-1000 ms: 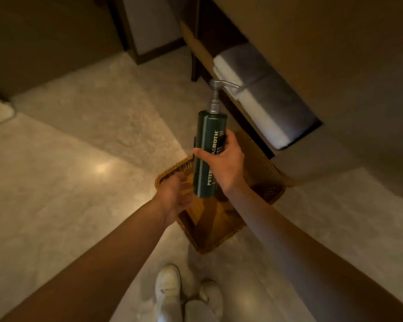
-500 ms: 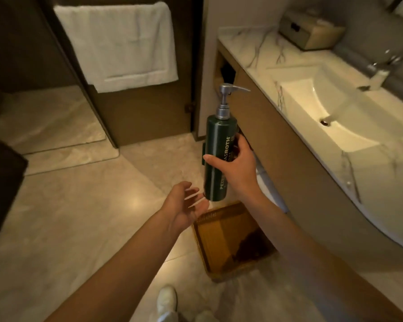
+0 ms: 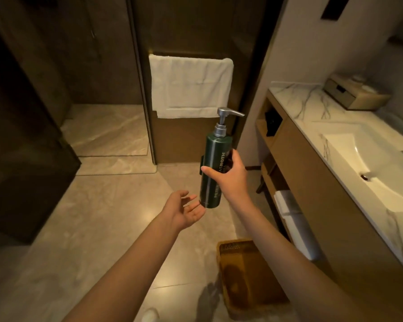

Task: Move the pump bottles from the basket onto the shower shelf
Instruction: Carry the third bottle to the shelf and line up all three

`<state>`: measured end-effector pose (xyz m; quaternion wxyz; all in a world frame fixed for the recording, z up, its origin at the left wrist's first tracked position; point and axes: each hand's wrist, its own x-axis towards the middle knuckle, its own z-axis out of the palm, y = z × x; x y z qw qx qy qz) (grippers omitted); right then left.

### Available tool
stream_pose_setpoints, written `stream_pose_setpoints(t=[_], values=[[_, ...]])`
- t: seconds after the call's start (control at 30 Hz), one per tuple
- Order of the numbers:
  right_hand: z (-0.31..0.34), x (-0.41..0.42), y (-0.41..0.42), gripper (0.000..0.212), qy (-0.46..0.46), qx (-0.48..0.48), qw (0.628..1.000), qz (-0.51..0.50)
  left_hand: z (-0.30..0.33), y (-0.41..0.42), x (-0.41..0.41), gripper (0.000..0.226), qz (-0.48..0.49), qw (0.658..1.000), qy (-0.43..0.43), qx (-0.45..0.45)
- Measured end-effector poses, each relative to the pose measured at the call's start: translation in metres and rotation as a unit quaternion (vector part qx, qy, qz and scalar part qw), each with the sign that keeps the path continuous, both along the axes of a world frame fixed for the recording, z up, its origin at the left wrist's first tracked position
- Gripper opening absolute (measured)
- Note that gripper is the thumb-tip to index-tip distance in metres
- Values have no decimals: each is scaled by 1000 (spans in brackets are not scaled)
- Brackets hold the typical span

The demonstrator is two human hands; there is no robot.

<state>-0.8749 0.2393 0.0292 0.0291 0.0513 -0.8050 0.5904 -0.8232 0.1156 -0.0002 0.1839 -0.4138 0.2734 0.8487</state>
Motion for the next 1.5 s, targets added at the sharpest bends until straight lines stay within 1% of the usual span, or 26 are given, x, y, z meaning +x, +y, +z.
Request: stream_pose_setpoints(t=[0.2, 0.43, 0.7, 0.8, 0.9, 1.0, 1.2, 1.3, 1.5], values=[[-5, -43, -109, 65, 8, -27, 1000, 9, -1, -107, -33, 22, 14, 999, 17, -34], [-8, -103, -200, 60, 12, -38, 999, 22, -10, -203, -78, 21, 45, 997, 31, -45], [-19, -221, -293, 59, 9, -37, 995, 88, -32, -289, -179, 22, 88, 995, 26, -43], [-14, -278, -333, 59, 7, -58, 992, 113, -21, -323, -230, 21, 121, 991, 21, -53], [30, -332, -375, 62, -11, -69, 988, 141, 21, -361, -275, 21, 147, 987, 28, -54], [43, -378, -419, 60, -8, -76, 980, 184, 39, -395, -313, 22, 182, 981, 18, -60], [36, -449, -513, 59, -4, -79, 970, 230, 37, -475, -370, 21, 228, 972, 13, -52], [41, -483, -563, 63, 1, -70, 968, 241, 40, -525, -405, 29, 236, 971, 17, -40], [55, -558, -668, 60, 20, -60, 973, 222, 45, -639, -483, 26, 224, 973, 42, -41]])
